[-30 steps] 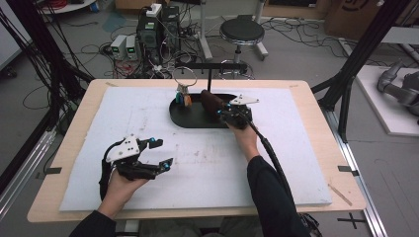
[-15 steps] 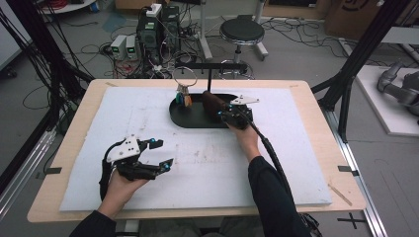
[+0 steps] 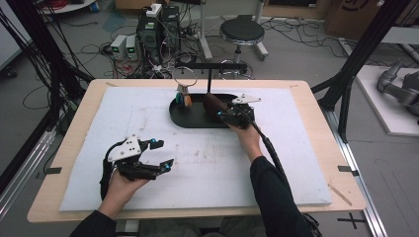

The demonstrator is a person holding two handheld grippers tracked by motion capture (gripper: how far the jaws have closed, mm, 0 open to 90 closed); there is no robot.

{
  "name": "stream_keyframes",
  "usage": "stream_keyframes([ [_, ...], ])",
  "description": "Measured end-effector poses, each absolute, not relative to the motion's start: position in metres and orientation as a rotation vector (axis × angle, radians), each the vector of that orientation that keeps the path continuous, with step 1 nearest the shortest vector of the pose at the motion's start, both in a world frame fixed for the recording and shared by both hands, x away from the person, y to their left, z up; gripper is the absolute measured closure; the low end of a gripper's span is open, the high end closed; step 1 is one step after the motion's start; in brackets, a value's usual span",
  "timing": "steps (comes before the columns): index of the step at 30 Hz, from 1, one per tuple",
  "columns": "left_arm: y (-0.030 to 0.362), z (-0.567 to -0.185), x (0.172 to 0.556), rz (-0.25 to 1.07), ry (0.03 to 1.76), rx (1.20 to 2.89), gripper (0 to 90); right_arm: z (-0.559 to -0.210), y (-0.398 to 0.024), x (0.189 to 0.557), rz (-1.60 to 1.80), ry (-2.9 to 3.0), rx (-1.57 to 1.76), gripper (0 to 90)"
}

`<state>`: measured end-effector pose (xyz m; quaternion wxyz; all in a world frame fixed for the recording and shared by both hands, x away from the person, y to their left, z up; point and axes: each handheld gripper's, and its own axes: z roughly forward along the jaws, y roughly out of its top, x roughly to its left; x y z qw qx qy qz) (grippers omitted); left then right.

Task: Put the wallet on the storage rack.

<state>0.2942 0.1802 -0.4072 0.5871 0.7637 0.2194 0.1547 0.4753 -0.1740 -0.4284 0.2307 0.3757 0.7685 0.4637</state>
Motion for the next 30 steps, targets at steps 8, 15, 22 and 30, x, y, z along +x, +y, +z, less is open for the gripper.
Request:
stream_keyframes([
  [8, 0.185, -0.408, 0.299, 0.374, 0.537, 1.780, 24.8, -0.412, -0.187, 0.464, 1.280, 2.103, 1.037, 30.6],
  [15, 0.185, -0.404, 0.304, 0.377, 0.556, 1.768, 24.9, -0.392, -0.206, 0.435, 1.307, 2.103, 0.951, 29.8],
  [22, 0.179, -0.402, 0.310, 0.382, 0.557, 1.774, 24.9, -0.375, -0.239, 0.396, 1.396, 2.097, 0.925, 28.9],
  [30, 0.180, -0.404, 0.313, 0.425, 0.585, 1.793, 24.8, -0.370, -0.289, 0.358, 1.458, 2.014, 0.979, 27.7],
])
